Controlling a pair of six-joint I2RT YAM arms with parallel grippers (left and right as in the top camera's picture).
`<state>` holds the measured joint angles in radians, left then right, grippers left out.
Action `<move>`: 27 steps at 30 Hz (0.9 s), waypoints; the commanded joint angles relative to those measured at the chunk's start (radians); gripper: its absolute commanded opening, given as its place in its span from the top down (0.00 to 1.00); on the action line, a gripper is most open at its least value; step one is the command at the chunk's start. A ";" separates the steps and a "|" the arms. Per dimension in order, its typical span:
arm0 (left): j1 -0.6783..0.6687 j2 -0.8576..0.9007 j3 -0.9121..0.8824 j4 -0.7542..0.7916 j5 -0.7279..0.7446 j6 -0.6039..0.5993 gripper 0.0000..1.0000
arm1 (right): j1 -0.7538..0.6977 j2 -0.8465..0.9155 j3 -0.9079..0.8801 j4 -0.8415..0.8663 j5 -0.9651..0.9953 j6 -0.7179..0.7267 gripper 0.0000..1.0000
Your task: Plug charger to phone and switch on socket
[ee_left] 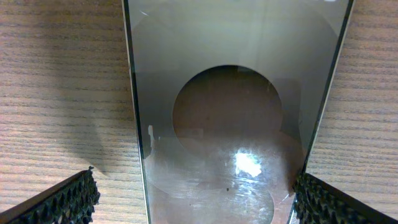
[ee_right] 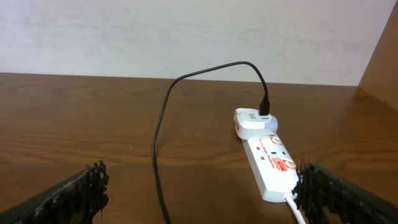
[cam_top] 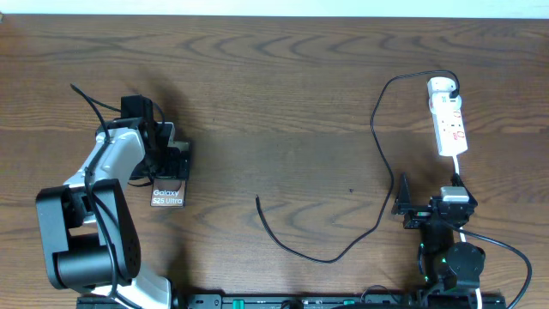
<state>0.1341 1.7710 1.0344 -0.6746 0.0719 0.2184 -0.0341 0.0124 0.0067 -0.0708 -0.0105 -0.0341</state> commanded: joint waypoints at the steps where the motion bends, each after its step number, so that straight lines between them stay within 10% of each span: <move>1: -0.013 0.002 -0.012 0.000 -0.008 0.017 0.02 | 0.000 -0.004 -0.001 -0.004 0.005 -0.008 0.01; 27: -0.067 0.008 -0.051 0.071 -0.013 0.024 0.02 | 0.000 -0.004 -0.001 -0.004 0.005 -0.008 0.01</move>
<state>0.0647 1.7710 1.0000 -0.6117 0.0715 0.2337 -0.0341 0.0124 0.0067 -0.0708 -0.0105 -0.0341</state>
